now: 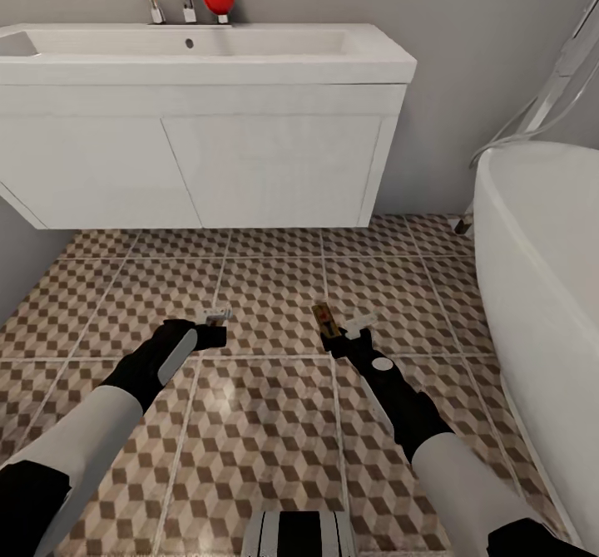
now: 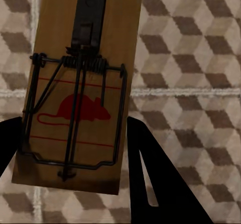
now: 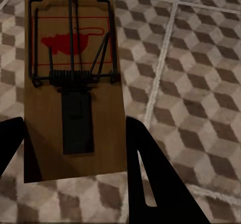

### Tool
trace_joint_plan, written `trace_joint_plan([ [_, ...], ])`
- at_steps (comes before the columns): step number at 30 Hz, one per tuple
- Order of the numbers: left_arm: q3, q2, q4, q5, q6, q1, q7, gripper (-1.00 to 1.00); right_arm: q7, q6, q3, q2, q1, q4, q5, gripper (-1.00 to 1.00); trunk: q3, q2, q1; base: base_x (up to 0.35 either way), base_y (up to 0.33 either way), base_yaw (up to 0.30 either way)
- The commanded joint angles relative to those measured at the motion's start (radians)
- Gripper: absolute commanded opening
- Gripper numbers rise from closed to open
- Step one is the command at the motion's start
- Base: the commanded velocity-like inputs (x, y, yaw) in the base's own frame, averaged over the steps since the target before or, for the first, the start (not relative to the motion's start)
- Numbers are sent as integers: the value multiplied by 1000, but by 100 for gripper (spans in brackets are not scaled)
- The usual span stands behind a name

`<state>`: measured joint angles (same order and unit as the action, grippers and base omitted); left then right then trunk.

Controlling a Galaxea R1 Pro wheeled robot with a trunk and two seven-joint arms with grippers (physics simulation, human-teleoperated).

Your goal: Take the four mousetraps from the cabinet in the bathroom and place them on the bathroom floor. Make sure all four end up on the same floor surface, and ensure that at least two of them are either under or directly next to the same bathroom sink.

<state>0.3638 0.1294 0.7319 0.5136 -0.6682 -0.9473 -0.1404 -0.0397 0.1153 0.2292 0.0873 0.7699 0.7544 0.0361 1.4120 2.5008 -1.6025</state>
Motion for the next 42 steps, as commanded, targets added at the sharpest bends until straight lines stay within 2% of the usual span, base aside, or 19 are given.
trace_joint_plan([
  [1, 6, 2, 17, 7, -23, -1, -8, -100, -2, 6, -1, 0, 0, 1, 4, -100, 6, 1, 0, 0, 0, 0],
  [12, 4, 18, 41, 6, -43, -1, -8, -100, -2, 6, -1, -1, 0, 1, 4, -100, 66, 3, -5, 0, 0, 0],
  [25, 5, 19, 43, 6, -45, -1, -9, -100, -1, 4, -2, -15, 0, 4, 4, -100, 137, 6, -11, 0, 0, 0],
  [28, 5, 19, 69, 6, -46, -1, -8, -100, 0, 3, -3, -14, 0, 8, 4, -100, 154, 7, -12, 0, 0, 0],
  [33, 3, 22, 137, 6, -76, -1, -9, -100, 2, 11, -2, -16, 0, 129, 7, -100, 181, 8, -15, 0, 0, 0],
  [35, 3, 30, 195, 6, -138, 0, -10, -100, 3, 20, -1, -17, 0, 185, 9, -100, 192, 9, -15, 0, 0, 0],
  [42, 3, 50, 254, 6, -180, -1, -10, -100, 3, 28, -1, -17, 0, 220, 10, -100, 230, 10, -19, 0, 0, 0],
])
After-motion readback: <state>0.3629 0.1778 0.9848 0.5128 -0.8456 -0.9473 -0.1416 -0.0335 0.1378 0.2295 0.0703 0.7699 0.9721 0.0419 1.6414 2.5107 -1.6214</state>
